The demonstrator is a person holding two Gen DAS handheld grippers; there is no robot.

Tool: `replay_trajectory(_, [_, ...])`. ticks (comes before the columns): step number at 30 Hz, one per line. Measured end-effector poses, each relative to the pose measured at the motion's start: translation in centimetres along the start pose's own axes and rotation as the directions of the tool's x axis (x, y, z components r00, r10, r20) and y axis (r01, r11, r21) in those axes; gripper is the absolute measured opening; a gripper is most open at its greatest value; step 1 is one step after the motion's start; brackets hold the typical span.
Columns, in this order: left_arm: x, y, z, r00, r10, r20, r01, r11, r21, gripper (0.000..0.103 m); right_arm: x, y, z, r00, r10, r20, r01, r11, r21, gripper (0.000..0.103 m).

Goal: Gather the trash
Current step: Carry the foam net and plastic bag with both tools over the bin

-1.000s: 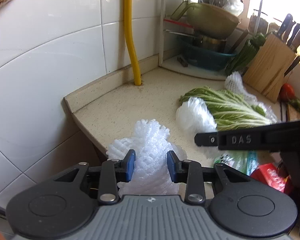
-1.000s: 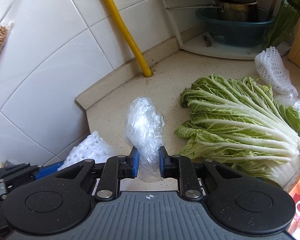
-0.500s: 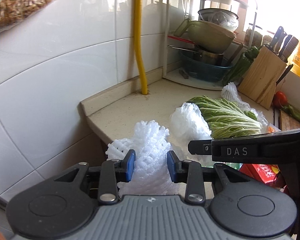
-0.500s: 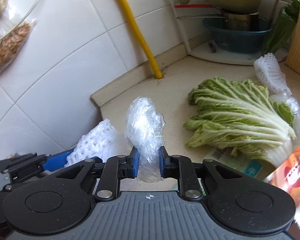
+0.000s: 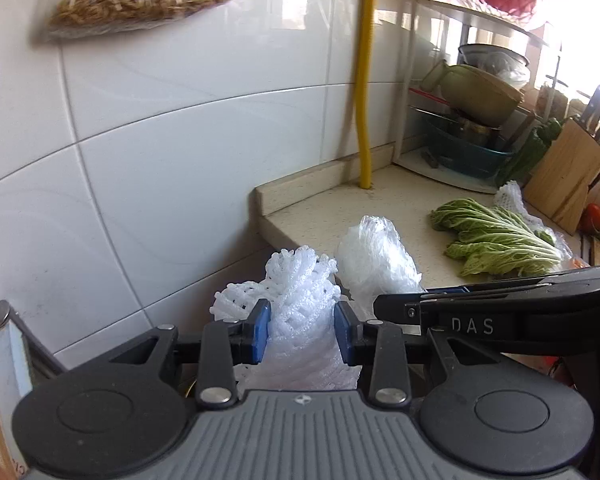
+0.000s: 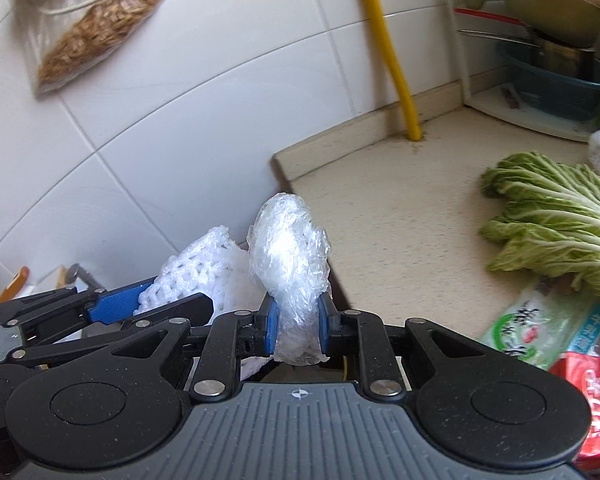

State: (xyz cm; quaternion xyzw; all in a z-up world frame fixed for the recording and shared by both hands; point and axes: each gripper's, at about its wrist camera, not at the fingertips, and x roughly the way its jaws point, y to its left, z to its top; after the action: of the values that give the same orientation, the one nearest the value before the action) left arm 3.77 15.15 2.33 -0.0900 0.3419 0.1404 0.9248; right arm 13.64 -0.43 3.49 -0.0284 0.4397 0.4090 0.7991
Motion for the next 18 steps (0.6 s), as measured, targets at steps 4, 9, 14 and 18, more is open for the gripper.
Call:
replay_trajectory(4, [-0.6,1.3,-0.6,1.000,0.014,0.001,-0.014,1.000,-0.018,0.032,0.6,1.8,-0.2,1.000,0.018,-0.014,-0.019,1.000,-0.023,0.026])
replay_trajectory(9, [-1.3,2.6,-1.4,1.000,0.021,0.000,-0.021,0.999,-0.032,0.032,1.2,3.5,-0.6,0.999,0.033,-0.027,-0.034,0.999,-0.041,0.026])
replay_trajectory(14, [-2.0,3.5,-2.2,1.000,0.024,0.003,-0.024,0.999,-0.036,0.032,1.6,4.9,-1.1,0.999,0.038,-0.037,-0.040,0.998,-0.049,0.026])
replay_trajectory(18, [-2.5,4.3,-2.5,1.000,0.024,0.009,-0.023,0.999,-0.037,0.032,1.9,5.9,-1.4,0.998,0.038,-0.040,-0.040,0.998,-0.054,0.026])
